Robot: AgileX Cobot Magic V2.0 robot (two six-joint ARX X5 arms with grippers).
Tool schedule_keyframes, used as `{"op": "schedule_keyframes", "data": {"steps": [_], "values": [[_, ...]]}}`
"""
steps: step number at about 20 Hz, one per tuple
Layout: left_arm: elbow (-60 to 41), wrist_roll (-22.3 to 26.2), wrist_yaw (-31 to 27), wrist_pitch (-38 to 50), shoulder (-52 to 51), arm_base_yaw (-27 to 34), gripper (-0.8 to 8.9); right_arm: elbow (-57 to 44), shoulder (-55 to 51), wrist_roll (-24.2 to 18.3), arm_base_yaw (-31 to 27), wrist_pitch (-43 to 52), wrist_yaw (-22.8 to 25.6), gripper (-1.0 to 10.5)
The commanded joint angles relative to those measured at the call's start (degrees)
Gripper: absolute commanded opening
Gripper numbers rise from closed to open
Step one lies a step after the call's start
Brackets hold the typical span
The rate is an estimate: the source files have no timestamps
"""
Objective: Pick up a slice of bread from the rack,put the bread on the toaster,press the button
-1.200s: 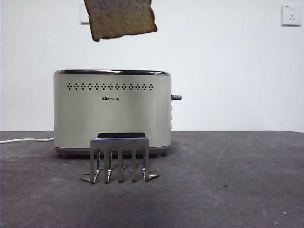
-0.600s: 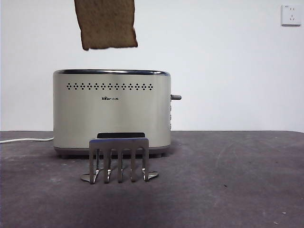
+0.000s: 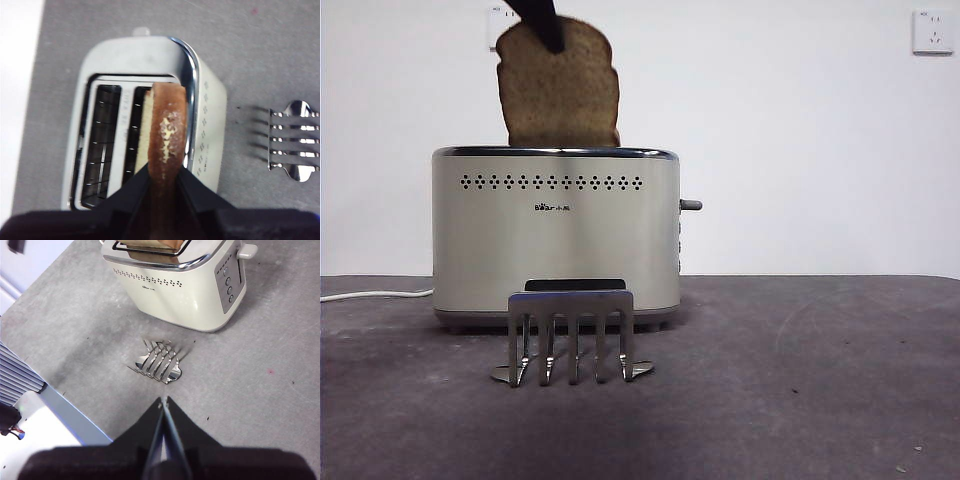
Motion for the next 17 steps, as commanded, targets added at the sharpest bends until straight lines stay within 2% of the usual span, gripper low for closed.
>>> {"op": "schedule_keyframes", "data": {"steps": [1, 10, 11, 15, 17], "values": [[0.0, 1.1, 0.6, 0.0, 1.7, 0.9, -0.10, 0.0, 0.0, -0.5, 0.2, 0.1, -0.1, -0.1], [0.0, -1.0, 2.1, 6.7, 8.2, 4.9, 0.07, 0.0, 0.1, -0.7, 0.2, 0.1, -0.1, -0.1], [0.0, -1.2, 2.1, 7.2, 8.5, 5.2, 0.44, 0.0, 0.2, -0.7, 0.2, 0.1, -0.1, -0.1], [0.0, -4.2, 2.1, 9.7, 9.0, 5.2, 3.58, 0.0, 1.1, -0.9, 0.2, 0.1, -0.1, -0.1], [0.0, -6.4, 2.0, 10.7, 8.9, 5.2, 4.19, 0.0, 2.1, -1.3, 0.2, 0.2, -0.1, -0.1]]}}
